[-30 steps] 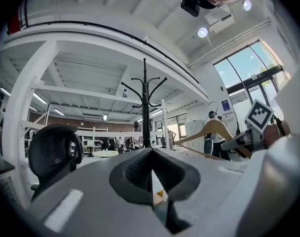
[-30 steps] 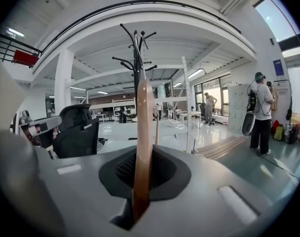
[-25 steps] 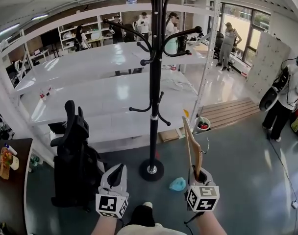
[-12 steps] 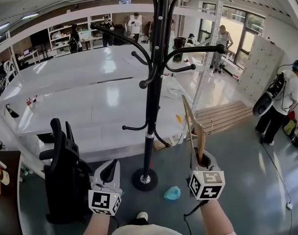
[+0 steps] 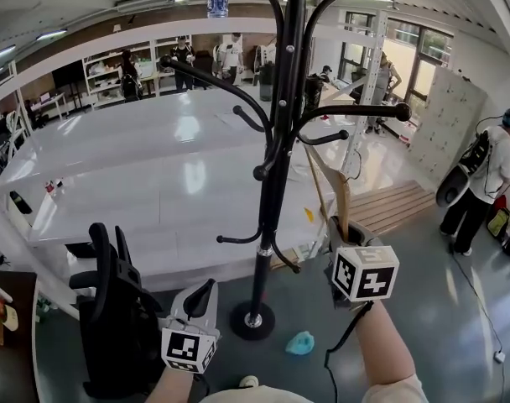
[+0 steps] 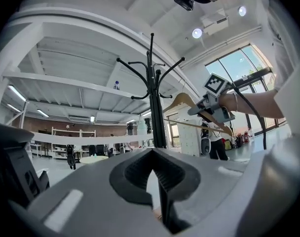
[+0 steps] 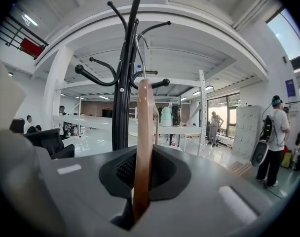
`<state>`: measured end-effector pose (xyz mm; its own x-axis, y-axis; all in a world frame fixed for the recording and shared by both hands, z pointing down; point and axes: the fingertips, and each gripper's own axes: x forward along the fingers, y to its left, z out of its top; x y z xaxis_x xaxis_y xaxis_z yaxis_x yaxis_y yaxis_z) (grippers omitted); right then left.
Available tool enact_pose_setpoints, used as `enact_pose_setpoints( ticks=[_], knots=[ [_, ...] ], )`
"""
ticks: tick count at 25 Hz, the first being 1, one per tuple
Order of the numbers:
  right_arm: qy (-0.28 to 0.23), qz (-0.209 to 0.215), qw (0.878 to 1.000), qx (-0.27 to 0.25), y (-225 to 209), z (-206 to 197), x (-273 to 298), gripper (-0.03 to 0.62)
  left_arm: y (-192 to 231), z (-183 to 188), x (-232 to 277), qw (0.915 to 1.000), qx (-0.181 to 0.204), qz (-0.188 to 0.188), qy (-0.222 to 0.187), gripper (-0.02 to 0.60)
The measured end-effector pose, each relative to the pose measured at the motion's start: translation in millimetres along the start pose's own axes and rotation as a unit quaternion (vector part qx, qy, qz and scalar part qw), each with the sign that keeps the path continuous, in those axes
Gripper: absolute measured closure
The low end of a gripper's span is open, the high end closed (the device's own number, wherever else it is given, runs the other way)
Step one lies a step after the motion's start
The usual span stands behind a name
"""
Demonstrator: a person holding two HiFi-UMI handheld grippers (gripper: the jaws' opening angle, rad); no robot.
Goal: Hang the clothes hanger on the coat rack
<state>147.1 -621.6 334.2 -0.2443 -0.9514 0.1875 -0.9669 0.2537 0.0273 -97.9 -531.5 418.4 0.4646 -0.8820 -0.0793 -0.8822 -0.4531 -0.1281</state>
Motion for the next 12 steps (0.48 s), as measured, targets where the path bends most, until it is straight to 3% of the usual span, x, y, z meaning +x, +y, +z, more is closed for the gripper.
enact_pose_setpoints(
  ticks=[7,12],
  knots=[
    [0.023,0.032,0.999,0.014,4.5,20.3,50.7,0.560,16.2,-12.9,13.4,0.9998,-0.001,-0.001,0.019,0.581],
    [0.047,0.048,0.998,0.015,14.5,8.6,79.3,0.560,21.8,-21.9,17.5,0.9997,-0.002,-0.002,0.024,0.581]
  ],
)
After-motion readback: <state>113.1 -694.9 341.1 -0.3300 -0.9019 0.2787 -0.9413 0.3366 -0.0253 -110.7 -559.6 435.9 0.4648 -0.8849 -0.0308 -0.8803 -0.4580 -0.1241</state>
